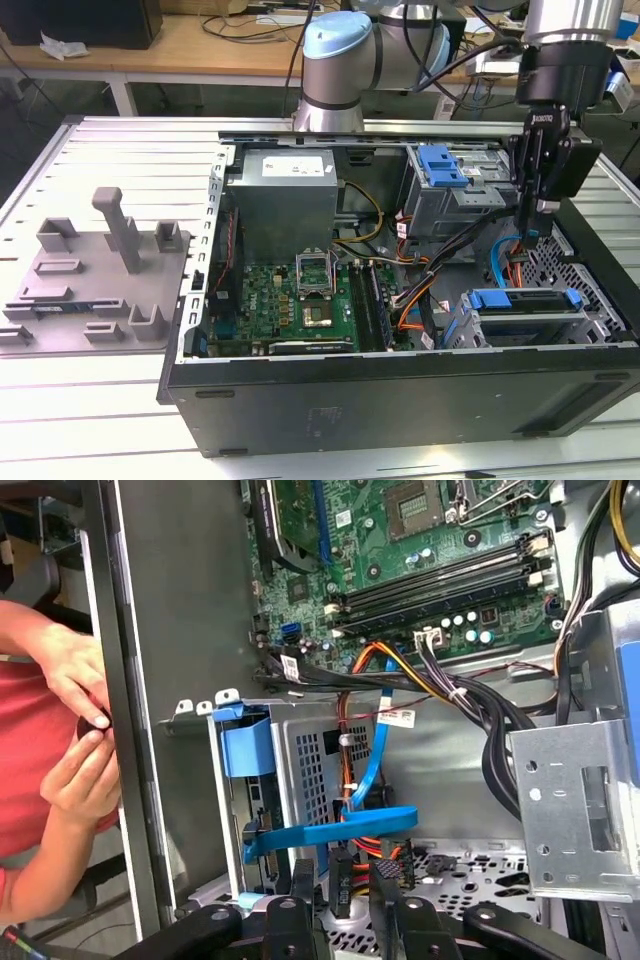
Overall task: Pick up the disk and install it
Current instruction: 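Insert the first disk wire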
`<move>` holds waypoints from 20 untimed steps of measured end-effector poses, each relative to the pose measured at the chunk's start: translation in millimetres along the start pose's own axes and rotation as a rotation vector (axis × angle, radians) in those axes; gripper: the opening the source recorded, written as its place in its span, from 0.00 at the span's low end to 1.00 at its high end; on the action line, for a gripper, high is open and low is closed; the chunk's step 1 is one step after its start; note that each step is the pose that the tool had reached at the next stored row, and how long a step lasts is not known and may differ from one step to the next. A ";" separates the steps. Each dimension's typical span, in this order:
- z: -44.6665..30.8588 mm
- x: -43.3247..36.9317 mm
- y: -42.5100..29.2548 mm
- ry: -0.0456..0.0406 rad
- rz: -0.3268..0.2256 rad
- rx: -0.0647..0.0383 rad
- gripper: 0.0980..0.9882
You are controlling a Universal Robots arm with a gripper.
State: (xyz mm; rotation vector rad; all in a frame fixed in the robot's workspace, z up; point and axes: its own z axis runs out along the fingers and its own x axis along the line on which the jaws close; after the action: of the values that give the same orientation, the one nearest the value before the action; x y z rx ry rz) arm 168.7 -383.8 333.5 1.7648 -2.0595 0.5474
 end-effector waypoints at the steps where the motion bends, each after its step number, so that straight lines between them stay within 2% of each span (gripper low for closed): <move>1: 0.1 -0.5 0.1 0.0032 0.000 0.001 0.29; 5: -0.8 -3.1 0.5 0.0155 0.000 0.002 0.27; 6: -0.9 -3.5 0.5 0.0177 0.000 0.003 0.19; 7: -1.0 -3.9 0.6 0.0201 0.000 0.003 0.19; 8: -1.0 -4.2 0.6 0.0221 0.000 0.003 0.11; 12: -0.5 -4.7 0.7 0.0311 0.001 0.005 0.11; 15: 2.1 -6.7 0.9 0.0421 0.000 0.007 0.11; 20: 2.2 -12.8 1.8 0.0457 -0.004 0.010 0.11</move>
State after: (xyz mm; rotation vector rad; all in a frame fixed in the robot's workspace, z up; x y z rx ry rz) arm 168.7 -373.9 324.9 1.7455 -2.0254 0.5924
